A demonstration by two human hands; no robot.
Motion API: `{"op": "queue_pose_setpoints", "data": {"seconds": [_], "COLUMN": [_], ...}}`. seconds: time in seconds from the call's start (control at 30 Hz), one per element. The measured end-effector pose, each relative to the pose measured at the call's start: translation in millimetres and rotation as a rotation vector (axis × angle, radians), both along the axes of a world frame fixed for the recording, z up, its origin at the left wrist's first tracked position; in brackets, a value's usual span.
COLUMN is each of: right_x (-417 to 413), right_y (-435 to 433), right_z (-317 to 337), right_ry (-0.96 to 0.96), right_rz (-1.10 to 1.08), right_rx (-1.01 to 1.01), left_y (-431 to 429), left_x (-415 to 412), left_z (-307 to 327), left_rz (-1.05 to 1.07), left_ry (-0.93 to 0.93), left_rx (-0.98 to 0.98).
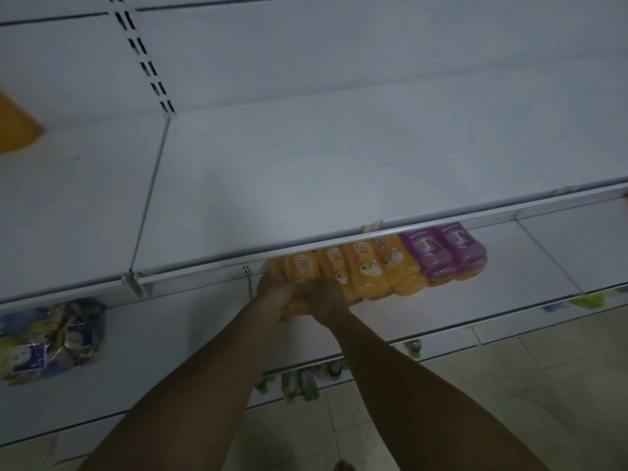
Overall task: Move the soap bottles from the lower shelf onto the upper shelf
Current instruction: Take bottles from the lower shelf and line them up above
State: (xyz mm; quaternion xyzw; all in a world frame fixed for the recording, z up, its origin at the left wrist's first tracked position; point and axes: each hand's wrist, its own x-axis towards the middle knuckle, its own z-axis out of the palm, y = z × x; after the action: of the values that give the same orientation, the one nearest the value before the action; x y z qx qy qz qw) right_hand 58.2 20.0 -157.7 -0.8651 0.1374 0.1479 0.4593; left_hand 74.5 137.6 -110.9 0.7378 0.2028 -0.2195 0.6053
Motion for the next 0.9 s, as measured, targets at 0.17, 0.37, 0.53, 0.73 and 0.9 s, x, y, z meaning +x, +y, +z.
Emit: {"op": "queue_pose_setpoints", "data": {"seconds": [0.17,0.37,0.53,0.73,0.9], "right_x": [-37.1,-84.0,-142.7,-206.4,-218.2], "right_y": [-2.6,17.8,60.0,122.3,153.6], "right_z": [14.1,81.2,112.2,161.8,242.6], "right_ry": [-0.122,-0.168,-0.202,-0.186,-0.335], "right_rz": [-0.146,-0.059,0.091,0.214,0.325], "right_rx": [0.294,0.434,0.343,0.405,0.389], "left_y": [38.7,87.9,150.2,215.8,245.4], "left_x": [-24.0,-89.4,-170.7,-258.6,-294.1], "left_z": [1.0,46.3,80.8,128.5,194.7], "left_rz": [-0.021,-0.084,-0.049,0.052,0.141], "left_ry": [-0.071,-0.198,-0.307,-0.414,-0.616], "left_rx": [-0.121,-0.183,-0.119,-0.053,0.049]}}
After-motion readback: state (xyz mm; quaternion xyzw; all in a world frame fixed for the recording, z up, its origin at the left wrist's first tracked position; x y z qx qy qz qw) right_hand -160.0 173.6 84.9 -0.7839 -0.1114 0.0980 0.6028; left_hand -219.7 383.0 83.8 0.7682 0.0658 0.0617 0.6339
